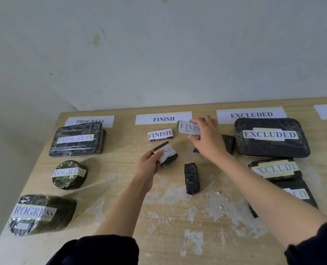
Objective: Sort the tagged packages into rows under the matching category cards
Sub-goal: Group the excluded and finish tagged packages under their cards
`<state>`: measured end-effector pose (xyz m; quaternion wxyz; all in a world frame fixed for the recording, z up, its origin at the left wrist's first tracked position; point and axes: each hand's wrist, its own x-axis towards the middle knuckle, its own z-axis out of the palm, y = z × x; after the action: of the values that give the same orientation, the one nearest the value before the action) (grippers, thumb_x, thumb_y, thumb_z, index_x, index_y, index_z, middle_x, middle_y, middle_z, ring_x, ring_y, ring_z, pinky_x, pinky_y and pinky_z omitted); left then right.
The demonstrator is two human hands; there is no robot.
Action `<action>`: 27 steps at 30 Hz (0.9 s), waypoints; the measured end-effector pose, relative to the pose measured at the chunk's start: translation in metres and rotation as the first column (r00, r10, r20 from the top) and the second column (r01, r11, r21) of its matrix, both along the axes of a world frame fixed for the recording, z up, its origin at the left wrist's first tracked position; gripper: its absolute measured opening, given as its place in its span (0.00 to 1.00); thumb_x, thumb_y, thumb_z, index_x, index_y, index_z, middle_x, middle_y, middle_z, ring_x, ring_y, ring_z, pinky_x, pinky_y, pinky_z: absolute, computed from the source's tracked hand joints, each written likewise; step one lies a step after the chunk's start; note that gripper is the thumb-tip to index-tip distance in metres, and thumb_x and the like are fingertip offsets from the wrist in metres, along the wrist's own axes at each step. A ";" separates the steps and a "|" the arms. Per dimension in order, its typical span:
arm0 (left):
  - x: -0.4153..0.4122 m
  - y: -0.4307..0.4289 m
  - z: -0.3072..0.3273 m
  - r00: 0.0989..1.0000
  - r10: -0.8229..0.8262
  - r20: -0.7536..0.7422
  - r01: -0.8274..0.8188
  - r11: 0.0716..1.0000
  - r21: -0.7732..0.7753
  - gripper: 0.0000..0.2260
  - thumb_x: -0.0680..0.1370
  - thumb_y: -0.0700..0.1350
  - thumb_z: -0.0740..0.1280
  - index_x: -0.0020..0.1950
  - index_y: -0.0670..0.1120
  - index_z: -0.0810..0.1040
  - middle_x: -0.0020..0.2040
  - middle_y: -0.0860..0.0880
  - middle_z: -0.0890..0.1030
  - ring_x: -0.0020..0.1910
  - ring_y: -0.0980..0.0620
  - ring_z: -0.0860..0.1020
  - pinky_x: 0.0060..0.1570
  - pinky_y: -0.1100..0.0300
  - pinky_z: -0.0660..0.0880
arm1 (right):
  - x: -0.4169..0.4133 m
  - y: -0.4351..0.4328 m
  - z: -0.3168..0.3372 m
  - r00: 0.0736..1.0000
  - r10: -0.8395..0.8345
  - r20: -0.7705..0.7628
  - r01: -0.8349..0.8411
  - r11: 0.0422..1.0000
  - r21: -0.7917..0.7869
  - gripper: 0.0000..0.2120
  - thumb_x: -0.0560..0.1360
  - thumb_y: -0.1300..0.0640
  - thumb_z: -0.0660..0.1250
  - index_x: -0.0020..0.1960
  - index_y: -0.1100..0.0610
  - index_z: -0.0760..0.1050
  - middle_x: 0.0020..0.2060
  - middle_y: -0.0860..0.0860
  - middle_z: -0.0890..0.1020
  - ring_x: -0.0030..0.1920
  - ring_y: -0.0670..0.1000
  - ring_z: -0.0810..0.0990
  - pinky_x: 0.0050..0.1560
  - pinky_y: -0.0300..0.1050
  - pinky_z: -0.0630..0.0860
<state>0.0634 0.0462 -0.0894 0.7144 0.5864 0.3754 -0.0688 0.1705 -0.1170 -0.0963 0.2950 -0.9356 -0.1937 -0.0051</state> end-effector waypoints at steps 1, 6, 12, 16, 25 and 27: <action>-0.004 0.003 -0.002 0.999 -0.033 -0.022 0.035 0.998 0.059 0.11 0.77 0.43 0.67 0.59 0.43 0.76 0.47 0.45 0.82 0.42 0.50 0.80 0.36 0.62 0.77 | -0.010 0.001 0.001 1.000 -0.005 -0.009 0.005 1.000 0.015 0.21 0.72 0.59 0.69 0.63 0.59 0.71 0.57 0.55 0.72 0.61 0.55 0.68 0.55 0.43 0.71; -0.007 0.020 -0.009 0.991 -0.135 0.026 0.118 0.935 0.335 0.15 0.74 0.44 0.72 0.58 0.43 0.74 0.44 0.46 0.83 0.42 0.52 0.82 0.37 0.61 0.77 | -0.046 0.005 0.006 0.998 0.052 -0.024 -0.052 0.999 -0.001 0.22 0.72 0.59 0.68 0.65 0.58 0.70 0.57 0.54 0.73 0.60 0.54 0.68 0.55 0.42 0.69; 0.021 0.039 -0.012 0.983 -0.176 0.059 0.124 0.857 0.500 0.13 0.73 0.47 0.72 0.55 0.46 0.77 0.44 0.49 0.82 0.43 0.53 0.81 0.35 0.63 0.73 | -0.058 0.001 0.018 1.000 0.028 -0.006 -0.028 0.999 -0.042 0.21 0.73 0.58 0.67 0.65 0.57 0.70 0.56 0.52 0.73 0.58 0.54 0.67 0.52 0.47 0.75; 0.031 0.047 -0.015 0.979 -0.196 0.064 0.137 0.852 0.505 0.12 0.74 0.47 0.72 0.54 0.45 0.77 0.42 0.51 0.80 0.38 0.57 0.78 0.32 0.66 0.70 | -0.072 0.011 0.025 0.987 0.059 0.146 -0.050 0.997 -0.067 0.19 0.68 0.59 0.71 0.58 0.60 0.75 0.49 0.54 0.77 0.51 0.53 0.72 0.45 0.45 0.76; 0.035 0.076 -0.025 0.964 -0.250 0.091 0.190 0.886 0.423 0.12 0.75 0.47 0.71 0.56 0.45 0.80 0.51 0.46 0.83 0.49 0.49 0.81 0.50 0.53 0.79 | -0.092 0.066 0.016 0.939 0.336 0.076 -0.264 0.845 -0.465 0.15 0.74 0.54 0.62 0.60 0.56 0.72 0.56 0.51 0.77 0.57 0.53 0.71 0.53 0.49 0.64; 0.032 0.083 -0.022 0.960 -0.264 0.089 0.198 0.872 0.448 0.14 0.75 0.49 0.70 0.58 0.46 0.79 0.54 0.48 0.82 0.50 0.50 0.79 0.49 0.55 0.76 | -0.090 0.079 0.014 0.956 0.292 0.038 -0.235 0.834 -0.499 0.15 0.76 0.55 0.60 0.62 0.56 0.70 0.59 0.51 0.76 0.60 0.54 0.70 0.56 0.49 0.63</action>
<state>0.0950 0.1296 -0.1115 0.5779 0.7750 0.2545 -0.0246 0.0805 -0.0379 -0.0820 0.0352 -0.9421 -0.3318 0.0322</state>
